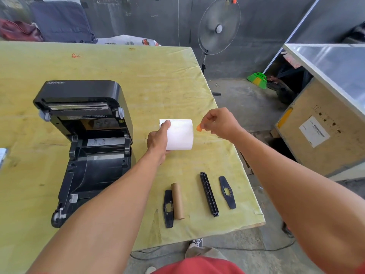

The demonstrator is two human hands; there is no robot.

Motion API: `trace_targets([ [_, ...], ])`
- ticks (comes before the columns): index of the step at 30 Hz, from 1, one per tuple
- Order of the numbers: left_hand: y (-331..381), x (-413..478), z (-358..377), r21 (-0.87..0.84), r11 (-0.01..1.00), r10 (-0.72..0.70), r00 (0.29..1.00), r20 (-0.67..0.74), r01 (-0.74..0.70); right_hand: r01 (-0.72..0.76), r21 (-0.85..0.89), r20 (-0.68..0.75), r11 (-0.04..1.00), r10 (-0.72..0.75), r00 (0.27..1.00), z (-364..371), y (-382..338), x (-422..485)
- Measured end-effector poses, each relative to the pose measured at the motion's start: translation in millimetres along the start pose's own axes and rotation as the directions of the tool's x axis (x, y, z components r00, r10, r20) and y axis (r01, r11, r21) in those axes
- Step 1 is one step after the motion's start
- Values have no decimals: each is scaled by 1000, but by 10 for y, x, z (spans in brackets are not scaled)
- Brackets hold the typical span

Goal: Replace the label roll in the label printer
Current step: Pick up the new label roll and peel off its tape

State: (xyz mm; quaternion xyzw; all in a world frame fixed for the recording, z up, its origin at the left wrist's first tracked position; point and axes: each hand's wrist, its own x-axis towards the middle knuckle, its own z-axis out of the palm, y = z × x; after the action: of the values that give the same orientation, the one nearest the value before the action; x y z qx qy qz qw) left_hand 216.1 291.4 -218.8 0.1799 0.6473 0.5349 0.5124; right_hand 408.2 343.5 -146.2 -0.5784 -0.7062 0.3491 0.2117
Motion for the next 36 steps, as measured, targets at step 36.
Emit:
trace_targets([
  [36,12,275,-100,-18,999,-42,997,-57,42,-120,-535,115,836,213,970,631,562,276],
])
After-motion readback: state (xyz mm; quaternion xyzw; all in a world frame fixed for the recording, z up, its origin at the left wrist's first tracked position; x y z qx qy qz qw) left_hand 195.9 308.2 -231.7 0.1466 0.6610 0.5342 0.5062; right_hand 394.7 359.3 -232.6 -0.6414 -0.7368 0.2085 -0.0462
